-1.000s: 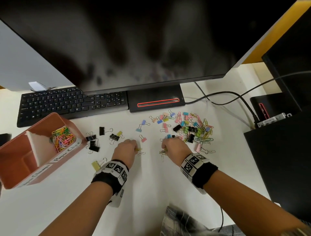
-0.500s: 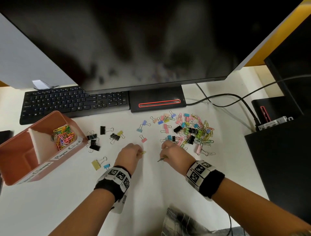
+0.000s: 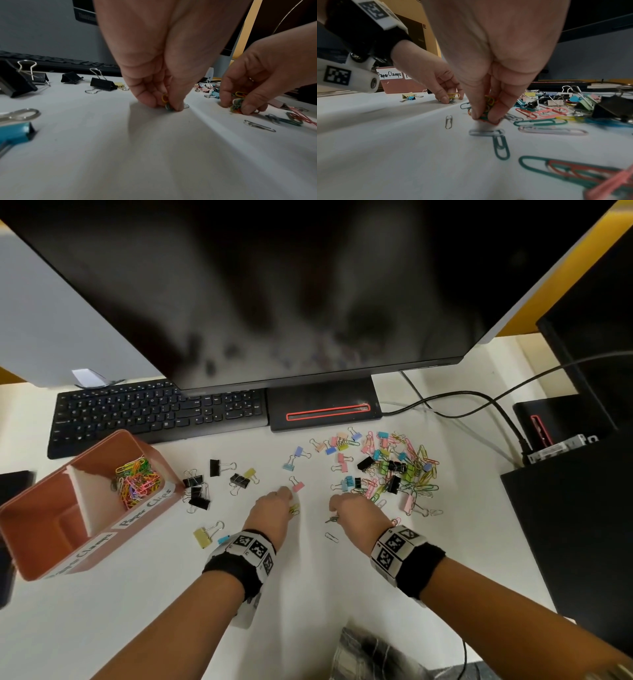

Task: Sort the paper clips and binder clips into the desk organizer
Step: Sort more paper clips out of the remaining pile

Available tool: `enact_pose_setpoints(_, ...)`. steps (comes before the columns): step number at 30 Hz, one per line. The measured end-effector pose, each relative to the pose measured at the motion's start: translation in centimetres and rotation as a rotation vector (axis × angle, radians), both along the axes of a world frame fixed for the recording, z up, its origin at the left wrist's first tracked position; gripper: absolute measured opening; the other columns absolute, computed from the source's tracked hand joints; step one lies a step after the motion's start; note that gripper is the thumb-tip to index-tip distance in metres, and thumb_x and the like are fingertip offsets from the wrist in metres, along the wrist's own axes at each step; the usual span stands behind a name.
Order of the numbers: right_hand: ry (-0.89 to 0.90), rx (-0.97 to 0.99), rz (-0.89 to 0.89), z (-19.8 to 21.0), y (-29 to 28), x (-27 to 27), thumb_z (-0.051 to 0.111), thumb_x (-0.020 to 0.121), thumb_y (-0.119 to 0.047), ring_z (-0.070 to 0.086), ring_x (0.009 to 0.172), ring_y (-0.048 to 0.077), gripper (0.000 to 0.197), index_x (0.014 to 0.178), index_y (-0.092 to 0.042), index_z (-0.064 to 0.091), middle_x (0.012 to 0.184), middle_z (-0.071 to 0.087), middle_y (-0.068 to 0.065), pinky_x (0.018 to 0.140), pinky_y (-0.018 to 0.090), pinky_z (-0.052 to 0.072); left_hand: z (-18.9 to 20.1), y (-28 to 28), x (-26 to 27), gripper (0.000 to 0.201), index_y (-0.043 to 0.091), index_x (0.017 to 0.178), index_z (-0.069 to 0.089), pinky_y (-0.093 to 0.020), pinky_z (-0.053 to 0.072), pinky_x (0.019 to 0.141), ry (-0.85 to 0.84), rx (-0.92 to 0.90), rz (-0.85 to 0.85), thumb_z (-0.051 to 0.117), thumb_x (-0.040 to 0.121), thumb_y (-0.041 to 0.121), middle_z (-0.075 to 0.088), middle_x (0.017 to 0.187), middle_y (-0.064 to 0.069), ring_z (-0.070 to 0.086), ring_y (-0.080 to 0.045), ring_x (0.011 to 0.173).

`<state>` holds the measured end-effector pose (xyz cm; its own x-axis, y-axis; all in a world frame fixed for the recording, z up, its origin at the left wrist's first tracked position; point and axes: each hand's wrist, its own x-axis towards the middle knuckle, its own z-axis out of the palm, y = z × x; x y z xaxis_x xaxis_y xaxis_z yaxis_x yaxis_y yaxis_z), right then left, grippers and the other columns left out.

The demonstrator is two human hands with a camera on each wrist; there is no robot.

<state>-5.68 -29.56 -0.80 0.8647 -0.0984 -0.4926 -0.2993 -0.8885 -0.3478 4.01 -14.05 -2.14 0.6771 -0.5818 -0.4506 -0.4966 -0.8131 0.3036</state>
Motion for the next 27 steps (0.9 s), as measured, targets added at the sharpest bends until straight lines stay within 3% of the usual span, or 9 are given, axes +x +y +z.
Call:
enact_pose_setpoints(7, 0.017, -0.049, 0.029, 0.2, 0.9, -0.2, 0.042, 0.085, 0.008, 0.056, 0.097, 0.029, 0.03, 0.107, -0.004, 0.059, 0.109, 0.056, 0.015, 0.076, 0.03, 0.043, -0.7, 0.5, -0.8, 0.035, 0.008, 0.112, 0.051, -0.026, 0.039, 0.078, -0.081, 0.015, -0.112, 0.039, 0.083, -0.008, 0.049, 0.114, -0.009, 0.047, -0.024, 0.104)
enact_pose_setpoints(11, 0.051, -0.02, 0.026, 0.2, 0.9, 0.3, 0.045, 0.092, -0.004, 0.057, 0.094, 0.025, 0.021, 0.105, -0.007, 0.061, 0.106, 0.061, 0.013, 0.072, 0.027, 0.037, -0.6, 1.0, -0.7, 0.035, 0.008, 0.112, 0.05, -0.026, 0.037, 0.078, -0.038, -0.048, -0.121, 0.039, 0.083, -0.009, 0.05, 0.114, -0.01, 0.048, -0.024, 0.103)
enact_pose_setpoints(14, 0.011, 0.036, -0.03, 2.3, 1.8, 1.9, 0.047, 0.093, -0.009, 0.056, 0.087, 0.022, 0.018, 0.102, -0.008, 0.062, 0.104, 0.063, 0.012, 0.071, 0.025, 0.035, 1.3, 2.4, -0.1, 0.02, 0.003, 0.104, 0.055, -0.025, 0.036, 0.077, 0.014, -0.191, 0.013, 0.042, 0.09, 0.001, 0.056, 0.105, -0.014, 0.051, -0.027, 0.097)
enact_pose_setpoints(16, -0.08, 0.079, -0.044, 4.6, 3.6, 3.8, 0.048, 0.093, -0.012, 0.058, 0.09, 0.025, 0.018, 0.103, -0.008, 0.063, 0.102, 0.063, 0.012, 0.075, 0.029, 0.043, 3.9, 4.4, 0.9, 0.017, 0.0, 0.095, 0.058, -0.025, 0.037, 0.076, 0.006, -0.339, 0.136, 0.044, 0.092, 0.007, 0.058, 0.094, -0.013, 0.053, -0.025, 0.089)
enact_pose_setpoints(19, -0.23, 0.15, -0.015, 8.1, 7.8, 7.7, 0.052, 0.092, -0.015, 0.059, 0.094, 0.03, 0.018, 0.104, -0.01, 0.064, 0.102, 0.063, 0.013, 0.084, 0.038, 0.048, 8.2, 8.8, 3.7, 0.011, 0.006, 0.091, 0.06, -0.024, 0.035, 0.072, -0.14, -0.483, 0.282, 0.049, 0.09, 0.006, 0.057, 0.085, -0.005, 0.049, -0.017, 0.079)
enact_pose_setpoints(23, -0.338, 0.212, 0.049, 10.9, 15.5, 14.1, 0.053, 0.088, -0.007, 0.061, 0.09, 0.028, 0.017, 0.1, -0.011, 0.065, 0.099, 0.064, 0.012, 0.082, 0.038, 0.052, 11.4, 16.2, 9.0, 0.014, 0.013, 0.077, 0.051, -0.028, 0.034, 0.066, -0.227, -0.342, 0.494, 0.054, 0.09, 0.018, 0.054, 0.074, -0.001, 0.049, -0.019, 0.071)
enact_pose_setpoints(27, -0.312, 0.279, 0.053, 10.5, 21.4, 20.0, 0.055, 0.087, -0.008, 0.062, 0.093, 0.028, 0.018, 0.101, -0.013, 0.064, 0.101, 0.066, 0.011, 0.082, 0.035, 0.051, 11.4, 20.0, 12.6, 0.015, 0.014, 0.083, 0.068, -0.029, 0.048, 0.075, -0.124, -0.238, 0.646, 0.062, 0.084, 0.028, 0.069, 0.081, -0.003, 0.063, -0.023, 0.081)
